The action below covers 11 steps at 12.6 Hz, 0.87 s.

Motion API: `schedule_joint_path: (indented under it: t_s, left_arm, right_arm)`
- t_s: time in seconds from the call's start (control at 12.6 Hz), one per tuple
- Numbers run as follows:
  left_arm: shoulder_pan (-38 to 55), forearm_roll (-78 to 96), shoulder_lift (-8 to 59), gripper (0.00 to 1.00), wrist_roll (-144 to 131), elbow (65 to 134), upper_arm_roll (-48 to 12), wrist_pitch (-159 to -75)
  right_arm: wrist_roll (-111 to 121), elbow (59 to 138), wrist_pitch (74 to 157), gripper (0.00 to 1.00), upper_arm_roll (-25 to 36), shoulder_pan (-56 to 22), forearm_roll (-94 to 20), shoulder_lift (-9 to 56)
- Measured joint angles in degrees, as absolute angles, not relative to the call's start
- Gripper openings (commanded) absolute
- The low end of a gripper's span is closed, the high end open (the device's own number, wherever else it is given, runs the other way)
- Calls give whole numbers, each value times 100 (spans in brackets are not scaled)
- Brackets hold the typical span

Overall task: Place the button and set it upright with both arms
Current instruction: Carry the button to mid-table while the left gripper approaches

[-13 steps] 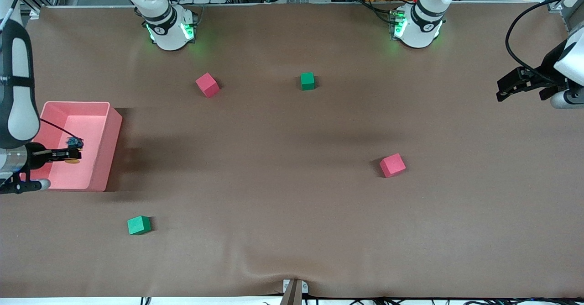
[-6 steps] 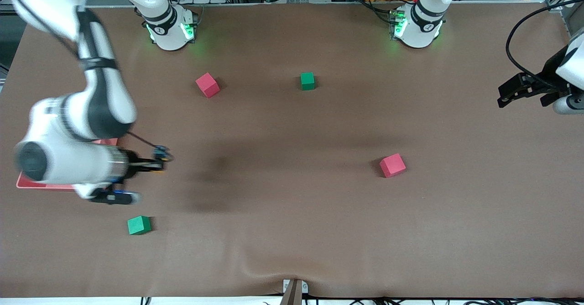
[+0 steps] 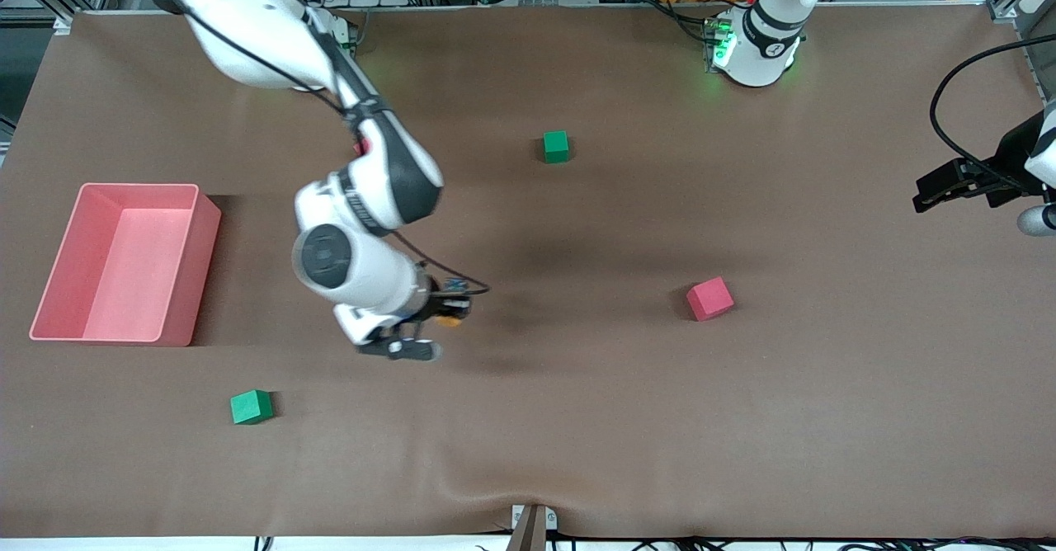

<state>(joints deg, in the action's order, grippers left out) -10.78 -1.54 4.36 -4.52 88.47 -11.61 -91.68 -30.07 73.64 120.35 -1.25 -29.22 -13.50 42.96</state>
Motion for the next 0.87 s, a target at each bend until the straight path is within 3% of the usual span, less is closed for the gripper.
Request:
schedule_joint_path:
  t_s: [0.24,0.87]
  left_arm:
    - [-1065,-154,592,100,-452,8851,-1169,-9235]
    - [-485,79,1632,100,-482,8876,-1269,-9387]
  right_arm:
    - [-3379,7191,12587,0,-107,-3421,-1352,4850]
    - [-3592,6649,12577,0,-93,-3934,-1353,5498]
